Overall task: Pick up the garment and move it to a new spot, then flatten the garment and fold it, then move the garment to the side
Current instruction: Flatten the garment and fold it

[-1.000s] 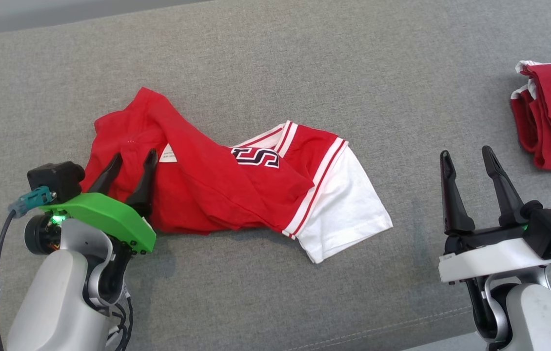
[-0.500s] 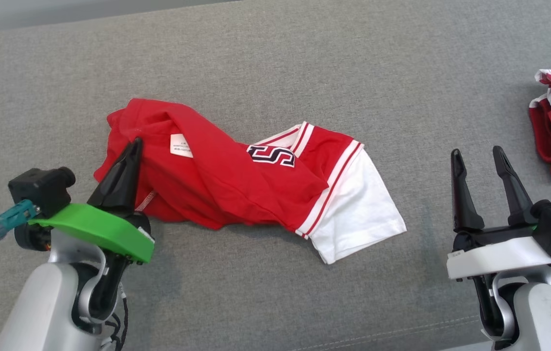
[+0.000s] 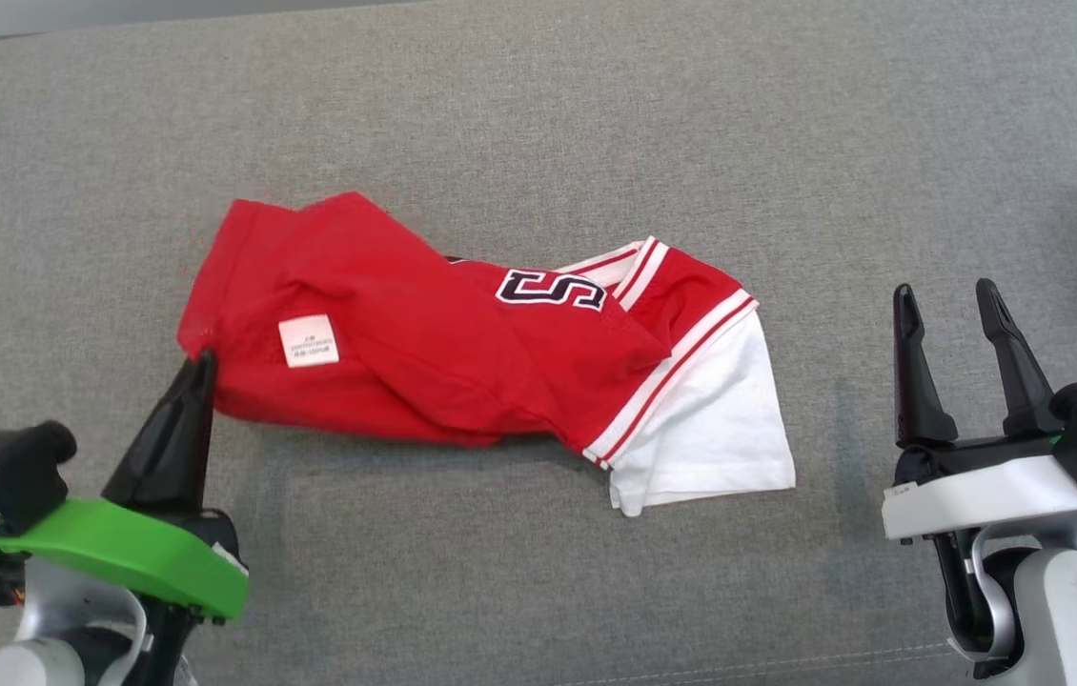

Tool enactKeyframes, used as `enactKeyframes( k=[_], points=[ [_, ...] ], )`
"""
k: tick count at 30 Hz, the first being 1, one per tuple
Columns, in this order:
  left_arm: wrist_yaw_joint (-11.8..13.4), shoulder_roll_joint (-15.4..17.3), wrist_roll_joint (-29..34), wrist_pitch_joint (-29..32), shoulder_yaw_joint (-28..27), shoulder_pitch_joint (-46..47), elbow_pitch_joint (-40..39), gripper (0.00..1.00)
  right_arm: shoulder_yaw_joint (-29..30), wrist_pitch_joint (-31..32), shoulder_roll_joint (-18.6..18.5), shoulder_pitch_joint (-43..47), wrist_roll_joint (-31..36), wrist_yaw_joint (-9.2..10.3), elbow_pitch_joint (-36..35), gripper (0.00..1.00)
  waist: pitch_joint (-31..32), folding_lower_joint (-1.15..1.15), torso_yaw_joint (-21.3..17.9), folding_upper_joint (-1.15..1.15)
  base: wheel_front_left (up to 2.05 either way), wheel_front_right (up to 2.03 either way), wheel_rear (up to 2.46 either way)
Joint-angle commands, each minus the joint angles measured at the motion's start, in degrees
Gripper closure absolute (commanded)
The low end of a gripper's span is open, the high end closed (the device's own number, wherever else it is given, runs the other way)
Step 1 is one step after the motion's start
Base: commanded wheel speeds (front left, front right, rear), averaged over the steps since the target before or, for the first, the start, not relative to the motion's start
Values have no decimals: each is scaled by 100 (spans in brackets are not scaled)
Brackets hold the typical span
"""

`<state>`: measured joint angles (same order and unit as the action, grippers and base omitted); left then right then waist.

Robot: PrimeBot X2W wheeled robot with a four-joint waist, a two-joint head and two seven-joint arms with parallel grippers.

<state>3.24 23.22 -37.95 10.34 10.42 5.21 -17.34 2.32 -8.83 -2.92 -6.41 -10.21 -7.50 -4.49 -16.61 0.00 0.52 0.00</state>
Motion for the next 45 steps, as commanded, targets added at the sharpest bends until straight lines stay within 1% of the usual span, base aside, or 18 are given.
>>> enactKeyframes(
  k=[1,2,3,5,9,10,11,12,15,19,23,27,30,33,36,39,45],
  points=[
    [82,-114,-66,-117,-30,-276,254,100,-20,-3,-5,-50,-35,3,31,0,-15,0,-19,0,0,0,0],
    [90,-184,-97,-205,-21,-351,420,100,-23,-8,-5,-47,-46,3,50,0,-16,0,-22,0,0,0,0],
    [90,-184,-97,-205,-21,-351,420,100,-23,-8,-5,-47,-46,3,50,0,-16,0,-22,0,0,0,0],
    [-5,-377,-191,-430,22,-406,780,100,-16,-6,-5,-45,-66,2,67,0,-32,0,-13,0,0,0,0],
    [-201,-624,-218,-817,149,-254,1577,100,-35,12,-6,-58,-72,3,115,0,-8,0,-19,0,0,0,0],
    [-214,-645,-165,-894,157,-199,1742,81,-42,24,-6,-62,-67,2,125,0,8,0,-24,0,0,0,0],
    [-225,-690,-140,-987,168,-157,1855,0,-47,34,-5,-62,-59,2,124,0,23,0,-29,0,0,0,0],
    [-221,-726,-91,-1100,171,-125,1949,0,-50,46,-5,-61,-50,3,129,0,41,0,-34,0,0,0,0],
    [-100,-749,174,-1514,117,-52,2109,0,-48,62,-5,-22,-21,3,131,0,121,0,-37,0,0,0,0],
    [97,-815,551,-2261,-33,69,2017,0,-49,80,-10,54,47,2,120,0,253,0,-28,0,0,0,0],
    [227,-789,1090,-2512,-117,221,1719,0,-74,121,-25,119,107,3,88,0,407,0,-35,0,0,0,0],
    [257,-669,1521,-2542,-54,325,1451,0,-119,177,-60,184,155,2,23,0,550,0,-35,0,0,0,0],
    [204,-519,1652,-2447,10,377,1406,0,-188,205,-104,264,179,3,-14,0,628,0,-44,0,0,0,0],
    [144,-383,1646,-2280,31,337,1374,0,-217,241,-124,289,154,3,-33,0,665,0,-59,0,0,0,0],
    [186,-330,1593,-2182,-2,208,1364,0,-229,238,-121,301,115,3,-39,0,668,0,-67,0,0,0,0],
    [236,-348,1539,-2153,-20,132,1345,0,-220,211,-108,301,93,3,-46,0,662,0,-58,0,0,0,0],
    [251,-363,1471,-2117,-4,84,1356,0,-201,199,-93,286,111,2,-52,0,651,0,-21,0,0,0,0]
  ],
)
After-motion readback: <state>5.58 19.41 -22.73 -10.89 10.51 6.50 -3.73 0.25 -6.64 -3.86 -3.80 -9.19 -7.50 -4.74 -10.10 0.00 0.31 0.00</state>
